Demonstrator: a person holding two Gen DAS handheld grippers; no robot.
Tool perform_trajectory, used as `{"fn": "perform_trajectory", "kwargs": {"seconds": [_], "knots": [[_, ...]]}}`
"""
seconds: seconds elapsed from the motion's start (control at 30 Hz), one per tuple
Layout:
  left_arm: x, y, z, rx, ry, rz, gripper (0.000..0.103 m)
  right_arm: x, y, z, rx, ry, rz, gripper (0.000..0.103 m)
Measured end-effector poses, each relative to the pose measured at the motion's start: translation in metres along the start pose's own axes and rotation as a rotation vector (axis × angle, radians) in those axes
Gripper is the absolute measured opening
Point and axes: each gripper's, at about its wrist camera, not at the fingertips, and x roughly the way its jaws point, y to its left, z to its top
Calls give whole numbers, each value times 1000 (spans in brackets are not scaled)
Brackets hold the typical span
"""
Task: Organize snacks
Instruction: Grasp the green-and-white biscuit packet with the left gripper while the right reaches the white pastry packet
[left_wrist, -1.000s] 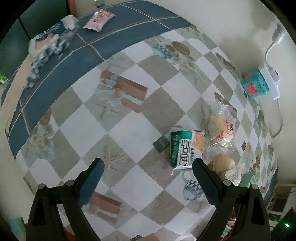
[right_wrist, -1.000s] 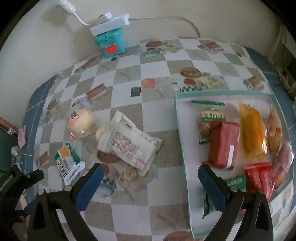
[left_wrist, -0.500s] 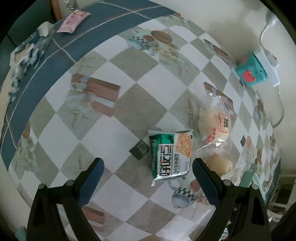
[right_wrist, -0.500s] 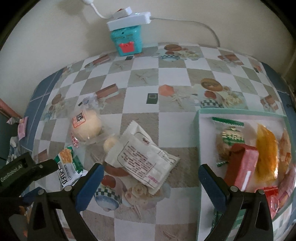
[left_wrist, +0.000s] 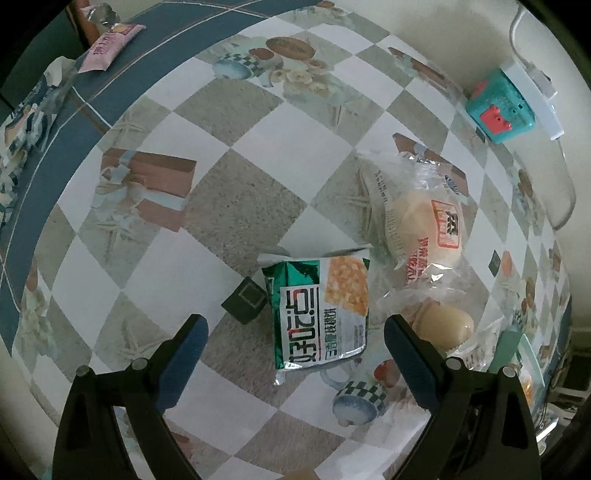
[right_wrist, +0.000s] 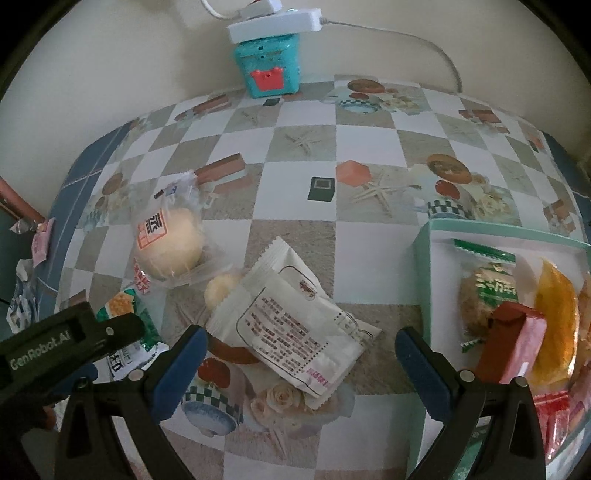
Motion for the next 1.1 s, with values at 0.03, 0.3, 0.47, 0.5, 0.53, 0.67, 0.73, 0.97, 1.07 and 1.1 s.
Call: {"fn": "perform_trajectory", "kwargs": {"seconds": [0.03, 0.3, 0.47, 0.5, 0.53, 0.67, 0.73, 0.97, 1.07, 1.1], "knots": [[1, 0, 0, 1, 2, 1, 96, 1, 0, 0, -1, 1, 3, 103], [11, -8, 4, 16, 3, 12, 96, 10, -3, 2, 2, 7, 23, 103], [21, -18, 10, 15, 10, 25, 96, 13, -1, 3, -16, 4, 22, 103], [23, -18, 11, 15, 10, 28, 96, 14, 0, 3, -26, 4, 14, 103], [24, -18, 12, 14, 10, 29, 96, 15, 2, 3, -33, 4, 9, 103], [33, -22, 15, 14, 8, 39, 96, 18, 3, 2, -47, -1, -5, 103], [35, -22, 17, 15, 7, 43, 96, 20, 3, 2, -49, 0, -7, 103], [38, -24, 18, 25, 1, 64, 96, 29, 5, 0, -70, 4, -39, 103], [41, -28, 17, 36, -3, 75, 96, 31, 8, -1, -83, 1, -54, 103], [41, -29, 17, 40, -5, 78, 96, 32, 9, -2, -90, -1, -62, 103]]}}
